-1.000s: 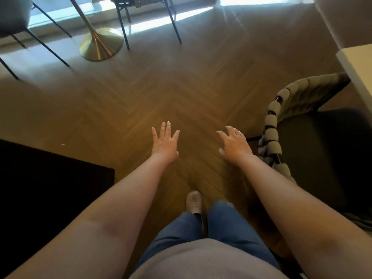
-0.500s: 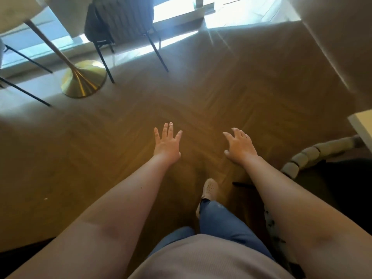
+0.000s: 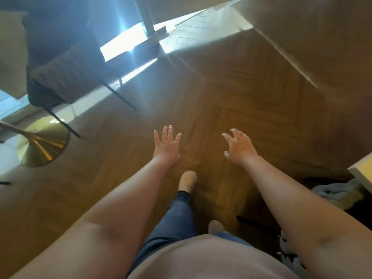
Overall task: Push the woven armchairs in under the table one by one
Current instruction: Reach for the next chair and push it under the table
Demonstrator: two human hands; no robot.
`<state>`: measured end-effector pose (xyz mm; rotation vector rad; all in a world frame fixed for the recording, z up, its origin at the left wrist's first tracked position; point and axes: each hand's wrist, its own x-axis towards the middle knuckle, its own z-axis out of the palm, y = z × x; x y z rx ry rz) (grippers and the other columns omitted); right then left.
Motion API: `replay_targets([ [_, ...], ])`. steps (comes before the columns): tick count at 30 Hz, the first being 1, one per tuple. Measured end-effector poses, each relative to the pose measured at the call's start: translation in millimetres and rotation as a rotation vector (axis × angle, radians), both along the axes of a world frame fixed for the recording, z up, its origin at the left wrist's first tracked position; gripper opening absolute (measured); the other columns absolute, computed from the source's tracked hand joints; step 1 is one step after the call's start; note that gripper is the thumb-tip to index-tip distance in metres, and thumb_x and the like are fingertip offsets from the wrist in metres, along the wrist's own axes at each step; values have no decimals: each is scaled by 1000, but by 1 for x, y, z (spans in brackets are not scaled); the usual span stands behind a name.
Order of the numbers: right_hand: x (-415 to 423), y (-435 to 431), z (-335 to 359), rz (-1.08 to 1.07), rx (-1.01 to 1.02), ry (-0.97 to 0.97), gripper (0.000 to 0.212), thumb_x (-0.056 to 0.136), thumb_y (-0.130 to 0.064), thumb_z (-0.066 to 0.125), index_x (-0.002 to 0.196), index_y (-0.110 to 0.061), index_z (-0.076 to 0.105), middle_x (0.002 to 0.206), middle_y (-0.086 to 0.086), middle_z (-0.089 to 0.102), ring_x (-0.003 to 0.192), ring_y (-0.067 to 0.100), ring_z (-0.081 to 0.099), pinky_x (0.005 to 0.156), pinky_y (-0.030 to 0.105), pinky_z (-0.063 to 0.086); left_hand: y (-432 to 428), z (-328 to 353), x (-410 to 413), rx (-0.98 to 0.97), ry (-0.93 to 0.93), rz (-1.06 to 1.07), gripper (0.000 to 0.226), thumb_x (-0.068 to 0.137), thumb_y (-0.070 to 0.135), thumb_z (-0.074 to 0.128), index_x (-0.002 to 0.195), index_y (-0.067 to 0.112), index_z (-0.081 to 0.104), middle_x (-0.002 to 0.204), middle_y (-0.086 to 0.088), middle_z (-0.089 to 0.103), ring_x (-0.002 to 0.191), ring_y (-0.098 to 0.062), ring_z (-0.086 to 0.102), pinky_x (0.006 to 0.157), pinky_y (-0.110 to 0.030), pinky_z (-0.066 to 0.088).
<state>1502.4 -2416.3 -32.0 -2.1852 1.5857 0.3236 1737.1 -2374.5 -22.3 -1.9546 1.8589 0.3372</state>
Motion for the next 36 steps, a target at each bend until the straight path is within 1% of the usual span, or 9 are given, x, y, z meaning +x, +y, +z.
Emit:
replay_targets([
  [4, 0, -59, -2, -166, 30, -15, 65, 95, -30, 53, 153, -19, 24, 159, 14, 14, 147, 31, 13, 119, 44, 17, -95, -4, 5, 17, -27, -186, 77, 94, 31, 54, 155, 21, 8, 161, -17, -8, 148, -34, -11, 116, -60, -4],
  [7, -6, -86, -4, -288, 30, -35, 66, 94, -31, 54, 152, -19, 25, 158, 14, 16, 147, 31, 15, 119, 44, 19, -156, -2, -3, 30, -45, -307, 77, 94, 30, 54, 155, 20, 9, 160, -18, -7, 148, -34, -10, 116, -60, -4],
  [12, -39, -120, -10, -468, 68, -66, 67, 94, -31, 54, 153, -20, 24, 159, 14, 15, 147, 29, 15, 119, 43, 19, -233, -6, -51, 83, -21, -460, 74, 95, 27, 51, 155, 20, 9, 160, -19, -8, 148, -33, -10, 115, -59, -6],
  [16, -92, -153, -18, -620, 74, -83, 65, 95, -31, 54, 153, -20, 25, 159, 13, 15, 147, 29, 15, 119, 42, 19, -289, -18, -115, 127, -2, -569, 73, 94, 29, 53, 154, 20, 12, 160, -18, -8, 148, -33, -11, 116, -58, -7],
  [19, -144, -180, -30, -691, 70, -76, 65, 95, -31, 55, 152, -21, 25, 159, 12, 16, 147, 29, 15, 119, 42, 20, -332, -30, -174, 110, -3, -654, 73, 94, 26, 53, 154, 19, 12, 160, -19, -8, 148, -33, -11, 116, -59, -6],
  [23, -236, -229, -39, -781, 70, -72, 65, 94, -30, 57, 151, -21, 27, 158, 12, 18, 146, 29, 17, 119, 43, 21, -394, -36, -278, 112, 14, -728, 73, 95, 26, 51, 155, 19, 9, 160, -19, -10, 148, -33, -12, 116, -58, -7],
  [28, -337, -280, -34, -856, 76, -38, 65, 94, -32, 58, 151, -22, 29, 158, 12, 20, 147, 28, 18, 119, 43, 22, -457, -31, -391, 129, 29, -795, 74, 95, 27, 51, 155, 20, 9, 160, -18, -10, 148, -32, -13, 116, -58, -7],
  [29, -342, -284, -33, -863, 67, -43, 65, 94, -32, 58, 151, -22, 29, 158, 12, 20, 147, 28, 19, 118, 43, 22, -462, -31, -398, 127, 39, -801, 74, 95, 27, 51, 155, 20, 9, 160, -18, -10, 148, -32, -13, 116, -58, -7],
  [36, -437, -355, -35, -995, 66, -66, 66, 94, -32, 59, 151, -22, 27, 158, 11, 20, 147, 27, 18, 119, 42, 22, -557, -33, -518, 128, 20, -936, 71, 94, 25, 50, 154, 22, 13, 160, -18, -10, 148, -31, -13, 115, -58, -8],
])
